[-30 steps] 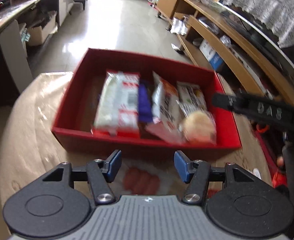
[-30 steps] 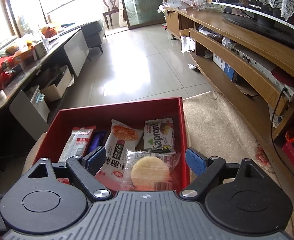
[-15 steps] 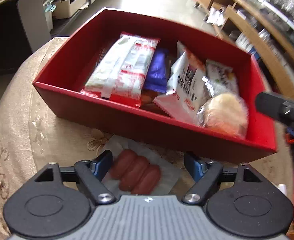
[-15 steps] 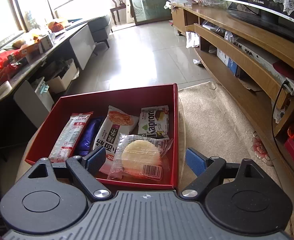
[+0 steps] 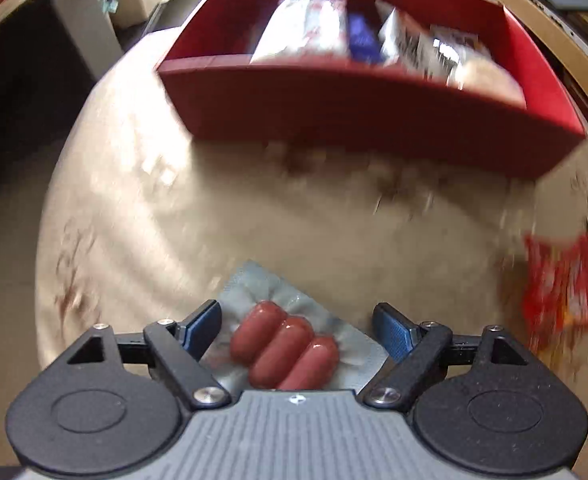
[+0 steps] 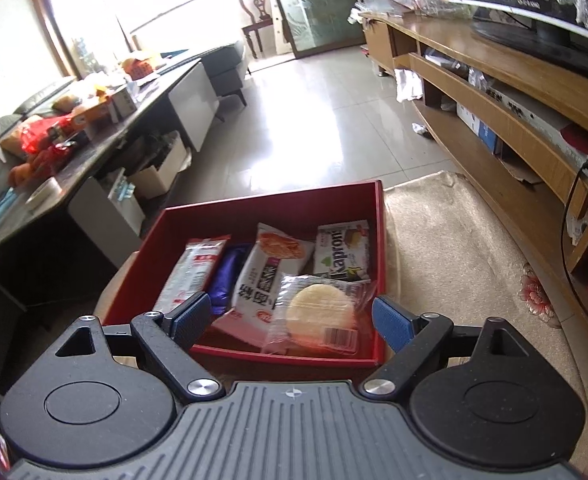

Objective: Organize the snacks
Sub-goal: 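Move the left tool over the sausage packet on the tablecloth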

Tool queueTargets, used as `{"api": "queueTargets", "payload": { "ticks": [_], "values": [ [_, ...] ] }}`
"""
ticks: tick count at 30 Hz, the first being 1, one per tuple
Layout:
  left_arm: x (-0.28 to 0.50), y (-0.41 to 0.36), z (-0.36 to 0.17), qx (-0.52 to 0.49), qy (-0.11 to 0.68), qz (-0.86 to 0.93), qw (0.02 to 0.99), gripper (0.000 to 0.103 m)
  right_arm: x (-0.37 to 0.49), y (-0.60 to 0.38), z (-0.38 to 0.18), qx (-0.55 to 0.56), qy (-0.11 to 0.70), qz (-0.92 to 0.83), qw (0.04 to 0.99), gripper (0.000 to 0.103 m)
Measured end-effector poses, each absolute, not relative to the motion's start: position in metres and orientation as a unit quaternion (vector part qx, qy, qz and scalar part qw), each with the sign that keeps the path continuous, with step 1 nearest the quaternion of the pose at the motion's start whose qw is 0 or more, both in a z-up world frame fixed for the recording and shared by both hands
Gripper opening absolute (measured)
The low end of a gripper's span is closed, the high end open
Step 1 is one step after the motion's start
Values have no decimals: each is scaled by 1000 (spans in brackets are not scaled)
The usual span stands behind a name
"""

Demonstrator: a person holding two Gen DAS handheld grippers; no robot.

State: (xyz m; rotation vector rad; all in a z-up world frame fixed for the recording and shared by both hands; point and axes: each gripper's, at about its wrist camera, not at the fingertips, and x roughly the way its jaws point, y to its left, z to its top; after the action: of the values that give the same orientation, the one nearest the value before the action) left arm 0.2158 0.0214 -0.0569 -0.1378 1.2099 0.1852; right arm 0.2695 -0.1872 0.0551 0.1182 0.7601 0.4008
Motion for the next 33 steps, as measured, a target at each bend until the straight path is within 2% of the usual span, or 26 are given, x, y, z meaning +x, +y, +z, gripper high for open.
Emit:
{"api": "queueTargets", "payload": {
  "ticks": [4,10,19,23,27,29,30,33],
  "values": [
    [192,42,-55,-79,580,70,808,80,254,-179,66,35,364,197,910,91],
    [162,79,-51,-190,588,36,785,81,220,-167,72,-12,372,199,906,93],
    [146,72,-41,-125,565,41,814,82,177,-170,43,-17,423,199,884,94],
    [151,75,-51,-156,574,40,803,82,178,-165,30,-25,444,194,875,94],
    [154,59,-55,-118,567,46,814,87,180,-171,28,-13,447,191,874,94],
    [151,48,-55,-81,561,48,823,82,182,-176,26,-12,450,184,874,94],
    [150,44,-55,-59,557,48,827,74,182,-178,23,-12,453,179,873,94],
    [146,44,-48,-54,553,25,831,59,183,-183,14,-14,466,165,869,94]
  ]
}}
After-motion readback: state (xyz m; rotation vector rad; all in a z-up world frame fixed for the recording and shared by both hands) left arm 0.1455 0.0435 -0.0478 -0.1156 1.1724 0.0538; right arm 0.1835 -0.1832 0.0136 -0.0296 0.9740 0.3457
